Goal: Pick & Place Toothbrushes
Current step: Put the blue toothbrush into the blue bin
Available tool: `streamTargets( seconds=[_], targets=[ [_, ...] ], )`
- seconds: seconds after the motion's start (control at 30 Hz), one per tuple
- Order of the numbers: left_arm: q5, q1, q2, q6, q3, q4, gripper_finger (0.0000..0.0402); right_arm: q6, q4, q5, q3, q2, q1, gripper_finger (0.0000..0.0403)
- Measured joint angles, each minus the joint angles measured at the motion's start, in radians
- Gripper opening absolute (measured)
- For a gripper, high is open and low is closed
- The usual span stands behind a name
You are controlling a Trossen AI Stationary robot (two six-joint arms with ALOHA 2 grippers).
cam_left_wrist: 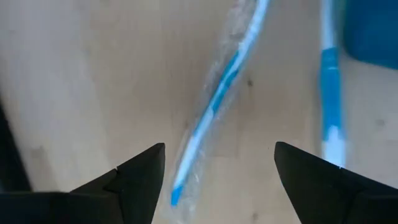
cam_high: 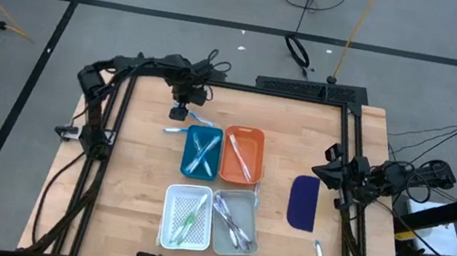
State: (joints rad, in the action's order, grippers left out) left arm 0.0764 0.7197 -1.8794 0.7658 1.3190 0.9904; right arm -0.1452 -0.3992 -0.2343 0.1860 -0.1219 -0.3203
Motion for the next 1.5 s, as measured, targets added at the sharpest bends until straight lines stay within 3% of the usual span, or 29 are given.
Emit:
streamTargets(
  seconds=[0.67, 1.27, 1.5],
  targets=[
    [-0.111, 0.005, -0.134, 0.100, 0.006, -0.062, 0.0286, -0.050, 0.000, -0.007, 0.000, 0.000, 0.000, 0.0000],
    [-0.178, -0.016, -0.139, 0.016, 0.002, -0.048, 0.0022, -0.053, 0.000, -0.050, 0.001, 0.000, 0.000, 0.0000],
    [-0.186, -0.016, -0.135, -0.067, 0.002, -0.043, 0.0012, -0.053, 0.000, -0.050, 0.001, 0.000, 0.000, 0.0000]
  ],
)
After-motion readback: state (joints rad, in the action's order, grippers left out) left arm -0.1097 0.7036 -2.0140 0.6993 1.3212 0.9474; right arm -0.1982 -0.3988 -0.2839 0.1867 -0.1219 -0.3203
